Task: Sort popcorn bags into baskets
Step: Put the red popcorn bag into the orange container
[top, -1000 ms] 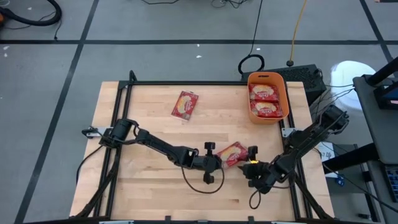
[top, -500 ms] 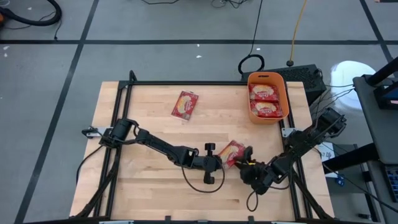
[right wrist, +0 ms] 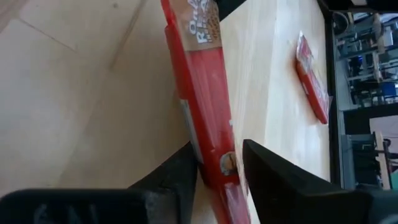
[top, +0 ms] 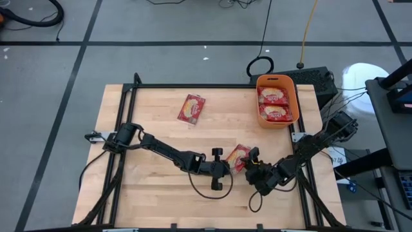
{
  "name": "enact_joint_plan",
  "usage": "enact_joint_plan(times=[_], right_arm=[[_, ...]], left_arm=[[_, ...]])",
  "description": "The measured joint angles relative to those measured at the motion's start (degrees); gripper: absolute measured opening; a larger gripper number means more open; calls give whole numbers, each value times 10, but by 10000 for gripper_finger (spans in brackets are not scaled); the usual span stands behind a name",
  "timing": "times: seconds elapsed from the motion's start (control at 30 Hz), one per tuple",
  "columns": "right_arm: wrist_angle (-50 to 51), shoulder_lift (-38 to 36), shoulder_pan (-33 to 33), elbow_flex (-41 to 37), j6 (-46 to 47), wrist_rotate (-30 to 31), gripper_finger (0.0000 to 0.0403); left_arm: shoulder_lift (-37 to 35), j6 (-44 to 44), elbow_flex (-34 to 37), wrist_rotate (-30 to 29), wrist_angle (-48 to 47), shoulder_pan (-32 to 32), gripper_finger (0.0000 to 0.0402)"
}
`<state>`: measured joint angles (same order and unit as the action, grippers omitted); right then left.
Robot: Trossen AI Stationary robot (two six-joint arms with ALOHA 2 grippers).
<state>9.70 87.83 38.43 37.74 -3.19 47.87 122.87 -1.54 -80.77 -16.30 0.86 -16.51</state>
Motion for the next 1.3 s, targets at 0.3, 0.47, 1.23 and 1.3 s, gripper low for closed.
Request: enact_joint_plan(times=[0.3, 0.47, 1.23, 1.3], right_arm=[[0, 0, -2, 0, 15, -38, 38], [0, 0, -3, 0, 24, -47, 9], [47, -5, 7, 0, 104, -48, 17], [51, -13, 7, 0, 119, -50, 16]], left_arm=[[0, 0, 0, 0, 0, 0, 15], [0, -30, 0, -8, 3, -1, 45], [0, -102, 0, -358, -104, -121, 268], [0, -131, 0, -363, -144, -123, 255]])
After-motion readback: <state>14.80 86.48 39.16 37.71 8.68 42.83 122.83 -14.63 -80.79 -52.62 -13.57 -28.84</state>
